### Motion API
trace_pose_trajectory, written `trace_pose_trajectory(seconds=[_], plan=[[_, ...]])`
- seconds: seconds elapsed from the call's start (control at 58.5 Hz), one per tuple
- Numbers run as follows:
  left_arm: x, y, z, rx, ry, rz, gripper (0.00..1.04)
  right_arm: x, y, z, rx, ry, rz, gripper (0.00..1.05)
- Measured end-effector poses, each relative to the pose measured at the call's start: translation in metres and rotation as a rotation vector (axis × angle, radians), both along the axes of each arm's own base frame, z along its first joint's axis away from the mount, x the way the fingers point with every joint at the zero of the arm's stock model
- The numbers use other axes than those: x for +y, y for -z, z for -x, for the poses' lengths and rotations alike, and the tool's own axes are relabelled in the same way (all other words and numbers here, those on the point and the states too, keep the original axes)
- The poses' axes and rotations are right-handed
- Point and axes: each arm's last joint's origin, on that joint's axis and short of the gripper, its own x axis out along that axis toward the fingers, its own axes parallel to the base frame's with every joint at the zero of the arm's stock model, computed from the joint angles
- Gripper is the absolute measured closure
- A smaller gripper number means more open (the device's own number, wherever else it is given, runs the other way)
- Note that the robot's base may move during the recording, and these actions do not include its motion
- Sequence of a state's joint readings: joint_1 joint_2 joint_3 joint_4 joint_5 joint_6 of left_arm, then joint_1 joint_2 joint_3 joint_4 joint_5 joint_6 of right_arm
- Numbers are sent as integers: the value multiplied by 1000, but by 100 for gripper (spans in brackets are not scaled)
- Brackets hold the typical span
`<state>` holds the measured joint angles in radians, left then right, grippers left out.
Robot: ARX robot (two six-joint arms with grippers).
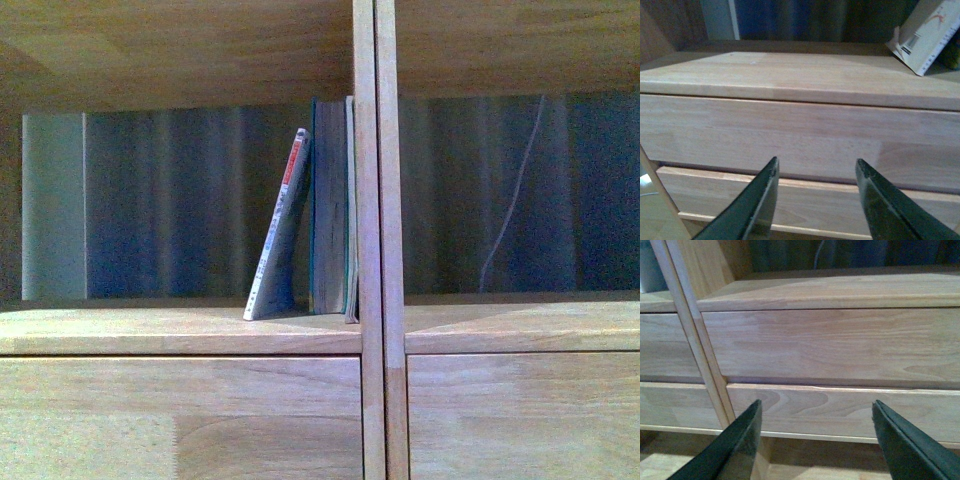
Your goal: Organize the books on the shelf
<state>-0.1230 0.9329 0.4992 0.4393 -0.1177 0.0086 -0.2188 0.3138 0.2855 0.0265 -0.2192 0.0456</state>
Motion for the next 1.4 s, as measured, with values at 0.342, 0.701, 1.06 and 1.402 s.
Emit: trace_pose_trajectory(seconds=[0.342, 0.701, 1.06, 1.402], plan=[[17, 49, 36, 13, 20, 5, 102, 17, 34, 12, 1, -4, 38, 97], [21, 74, 61, 6, -1, 6, 102, 18, 53, 12, 8, 1, 42, 102], [21, 87, 77, 8, -1, 6, 102, 18, 63, 12, 6, 1, 42, 102], [21, 98, 87, -3, -1, 6, 102, 18, 71, 13, -5, 0, 42, 102]])
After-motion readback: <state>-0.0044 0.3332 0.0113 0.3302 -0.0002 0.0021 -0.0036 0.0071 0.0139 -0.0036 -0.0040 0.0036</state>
